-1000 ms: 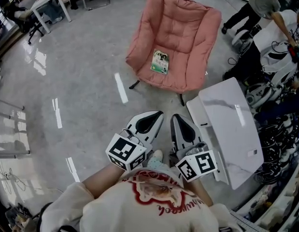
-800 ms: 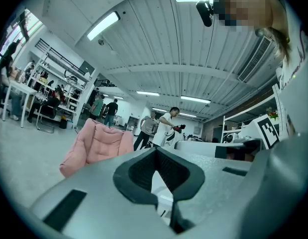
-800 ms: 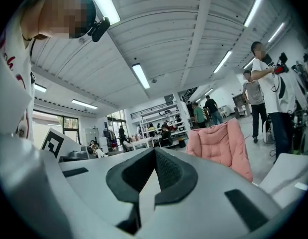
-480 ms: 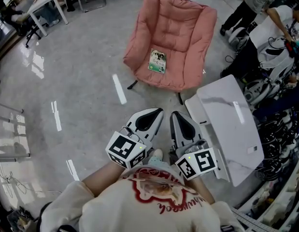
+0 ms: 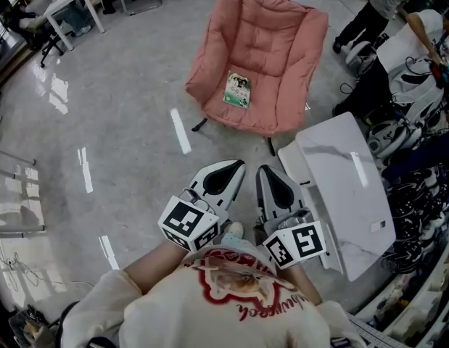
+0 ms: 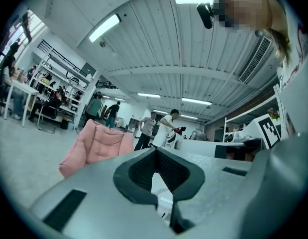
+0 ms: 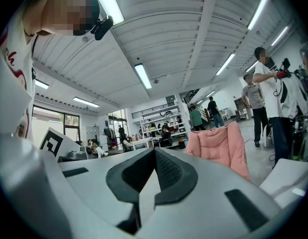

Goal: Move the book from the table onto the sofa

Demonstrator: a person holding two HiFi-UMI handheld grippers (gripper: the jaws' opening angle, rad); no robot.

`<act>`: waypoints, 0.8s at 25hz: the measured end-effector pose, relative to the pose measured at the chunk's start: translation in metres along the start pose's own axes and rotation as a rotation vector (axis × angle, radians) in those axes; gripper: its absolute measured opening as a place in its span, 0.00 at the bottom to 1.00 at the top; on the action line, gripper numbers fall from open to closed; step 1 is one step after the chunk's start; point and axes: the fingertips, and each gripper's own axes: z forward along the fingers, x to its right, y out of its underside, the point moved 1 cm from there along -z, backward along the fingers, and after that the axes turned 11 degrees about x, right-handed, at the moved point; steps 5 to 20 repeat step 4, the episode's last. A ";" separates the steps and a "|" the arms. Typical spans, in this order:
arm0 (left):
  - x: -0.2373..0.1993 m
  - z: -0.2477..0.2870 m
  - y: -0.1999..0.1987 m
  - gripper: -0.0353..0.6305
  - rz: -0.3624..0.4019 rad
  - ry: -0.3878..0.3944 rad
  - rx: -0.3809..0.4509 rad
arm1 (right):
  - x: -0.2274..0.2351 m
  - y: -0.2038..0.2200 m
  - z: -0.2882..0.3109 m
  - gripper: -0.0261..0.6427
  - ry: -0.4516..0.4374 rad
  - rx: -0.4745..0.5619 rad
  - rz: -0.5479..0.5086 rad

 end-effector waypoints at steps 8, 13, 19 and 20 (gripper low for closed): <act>0.001 0.002 0.002 0.06 0.000 -0.004 0.001 | 0.003 0.000 -0.001 0.04 -0.004 0.001 -0.004; 0.001 0.002 0.002 0.06 0.000 -0.004 0.001 | 0.003 0.000 -0.001 0.04 -0.004 0.001 -0.004; 0.001 0.002 0.002 0.06 0.000 -0.004 0.001 | 0.003 0.000 -0.001 0.04 -0.004 0.001 -0.004; 0.001 0.002 0.002 0.06 0.000 -0.004 0.001 | 0.003 0.000 -0.001 0.04 -0.004 0.001 -0.004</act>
